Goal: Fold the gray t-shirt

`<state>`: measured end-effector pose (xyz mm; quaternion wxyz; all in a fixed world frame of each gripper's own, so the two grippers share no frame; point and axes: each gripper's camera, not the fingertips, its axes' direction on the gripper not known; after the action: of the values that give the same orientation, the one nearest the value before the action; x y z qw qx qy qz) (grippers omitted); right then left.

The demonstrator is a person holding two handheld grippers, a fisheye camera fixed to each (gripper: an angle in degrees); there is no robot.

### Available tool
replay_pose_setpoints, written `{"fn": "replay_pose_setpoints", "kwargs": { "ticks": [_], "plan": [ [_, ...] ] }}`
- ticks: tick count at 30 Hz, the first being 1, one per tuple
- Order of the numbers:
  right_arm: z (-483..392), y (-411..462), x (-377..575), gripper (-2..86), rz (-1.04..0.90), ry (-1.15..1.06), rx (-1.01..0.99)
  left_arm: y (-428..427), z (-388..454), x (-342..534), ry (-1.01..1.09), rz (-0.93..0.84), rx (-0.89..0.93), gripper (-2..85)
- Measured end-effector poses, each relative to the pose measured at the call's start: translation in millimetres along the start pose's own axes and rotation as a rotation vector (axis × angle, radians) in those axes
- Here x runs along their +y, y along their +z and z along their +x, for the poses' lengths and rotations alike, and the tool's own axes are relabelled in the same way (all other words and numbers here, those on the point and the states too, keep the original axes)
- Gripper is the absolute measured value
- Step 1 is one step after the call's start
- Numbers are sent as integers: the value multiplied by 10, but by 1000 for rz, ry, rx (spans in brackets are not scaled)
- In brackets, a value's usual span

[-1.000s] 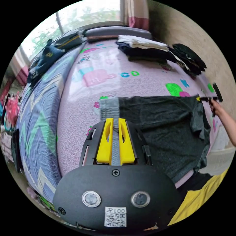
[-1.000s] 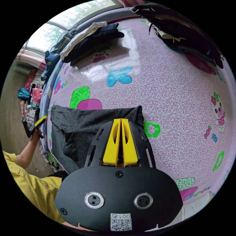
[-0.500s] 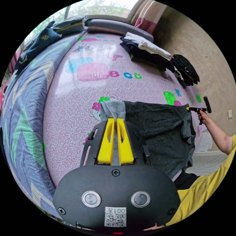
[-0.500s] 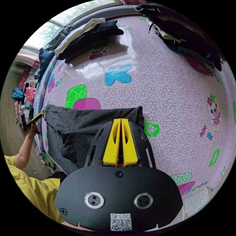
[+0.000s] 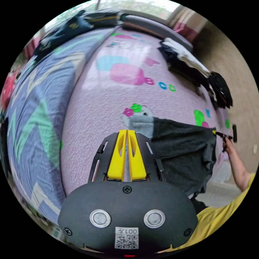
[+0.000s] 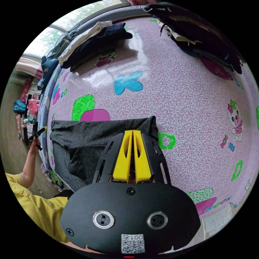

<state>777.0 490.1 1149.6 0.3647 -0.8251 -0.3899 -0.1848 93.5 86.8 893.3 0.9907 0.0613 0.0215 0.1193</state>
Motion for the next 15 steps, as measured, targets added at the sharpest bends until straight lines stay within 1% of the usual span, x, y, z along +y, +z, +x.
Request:
{"fn": "replay_pose_setpoints", "kwargs": {
  "ticks": [1, 3, 6, 11, 14, 15],
  "plan": [
    [2, 6, -6, 4, -4, 5, -5, -5, 72, -2, 47, 9, 14, -12],
    [-20, 0, -18, 4, -18, 11, 0, 38, 366, -6, 218, -6, -6, -12],
    [-157, -127, 13, 3, 35, -46, 57, 151, 607, 8, 337, -42, -61, -12],
    [-231, -56, -2, 3, 25, -85, 98, 263, 741, 41, 397, -21, -124, -13],
    [-283, 26, -66, 3, 26, -128, 191, 279, 734, 58, 407, 14, -169, -13],
    [-290, 88, -93, 3, 9, -148, 259, 274, 715, 56, 404, 24, -181, -13]
  ]
}}
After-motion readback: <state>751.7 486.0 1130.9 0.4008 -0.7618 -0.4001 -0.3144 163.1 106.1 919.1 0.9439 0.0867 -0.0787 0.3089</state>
